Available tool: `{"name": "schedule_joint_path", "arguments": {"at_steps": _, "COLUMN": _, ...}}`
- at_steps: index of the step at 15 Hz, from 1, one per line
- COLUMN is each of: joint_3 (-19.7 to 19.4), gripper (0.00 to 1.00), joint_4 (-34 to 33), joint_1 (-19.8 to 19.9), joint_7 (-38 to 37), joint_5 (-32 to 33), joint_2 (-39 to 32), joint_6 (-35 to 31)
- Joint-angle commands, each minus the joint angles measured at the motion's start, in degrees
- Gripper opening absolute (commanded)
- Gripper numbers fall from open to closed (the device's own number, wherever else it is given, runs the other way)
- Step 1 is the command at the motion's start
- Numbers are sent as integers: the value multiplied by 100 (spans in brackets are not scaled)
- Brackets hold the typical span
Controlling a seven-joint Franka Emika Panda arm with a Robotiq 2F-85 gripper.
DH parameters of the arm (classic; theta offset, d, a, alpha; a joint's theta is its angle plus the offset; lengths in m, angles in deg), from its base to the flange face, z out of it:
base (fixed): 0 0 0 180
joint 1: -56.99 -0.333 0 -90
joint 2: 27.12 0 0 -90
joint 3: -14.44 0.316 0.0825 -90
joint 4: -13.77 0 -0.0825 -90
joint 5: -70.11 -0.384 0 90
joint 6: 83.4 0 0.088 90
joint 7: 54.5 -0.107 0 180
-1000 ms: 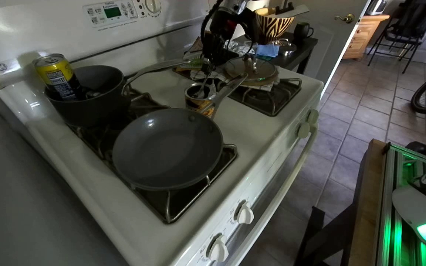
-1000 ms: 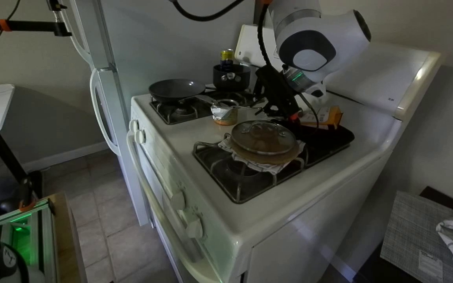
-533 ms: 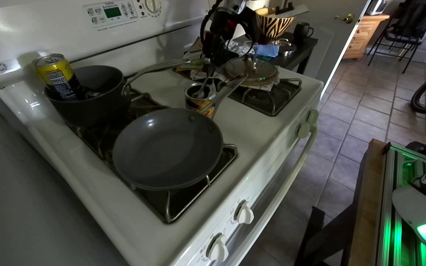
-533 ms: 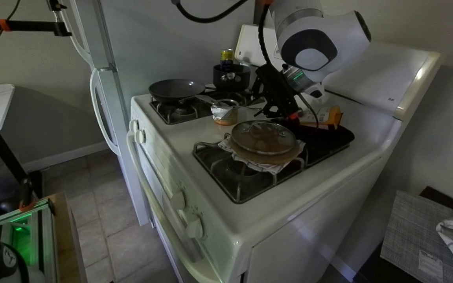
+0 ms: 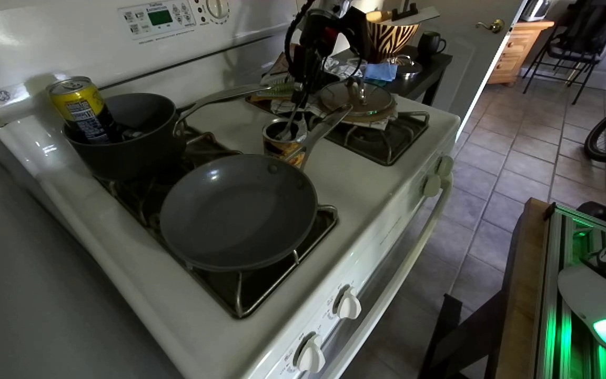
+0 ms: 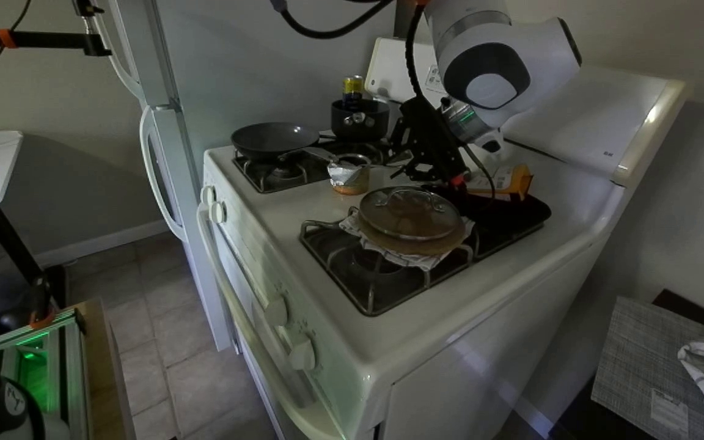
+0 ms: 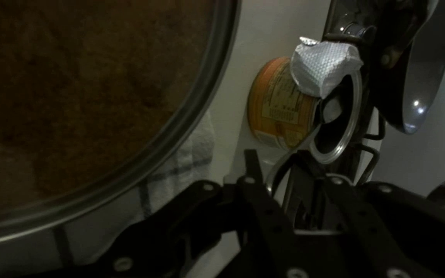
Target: Put a spoonful of the tin's content onto the pan
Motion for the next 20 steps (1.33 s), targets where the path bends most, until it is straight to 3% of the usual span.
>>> {"name": "schedule_joint_path", "arguments": {"at_steps": 1, "joint_3": 70, "gripper": 6, "joint_4": -232, "joint_1": 97, "joint_7": -119, "joint_5": 57, "joint_2": -175, "joint_6": 268}}
{"name": "schedule_joint_path", "arguments": {"at_steps": 3, "joint_3": 68, "gripper": 6, "joint_4": -286, "joint_1": 101, "joint_7": -131, "joint_5": 62, "joint_2": -194, "joint_6": 318}}
{"name": "schedule_joint_path", "arguments": {"at_steps": 4, "joint_3": 72, "gripper": 0, "joint_4": -316, "joint_1": 106, "joint_7": -137, "joint_5": 31, "joint_2": -196, "joint_6": 377}}
{"name": "schedule_joint_path", "arguments": {"at_steps": 13, "joint_3": 147, "gripper": 4, "joint_4": -277, "joint_1": 99, "joint_7": -37, "joint_5": -79, "joint_2": 52, "joint_6": 308}}
{"name": "schedule_joint_path", "arguments": {"at_steps": 20, "joint_3": 71, "gripper": 4, "joint_4": -368, "joint_1": 16, "joint_7": 205, "joint_5": 359, "joint_2": 252, "joint_6": -238}}
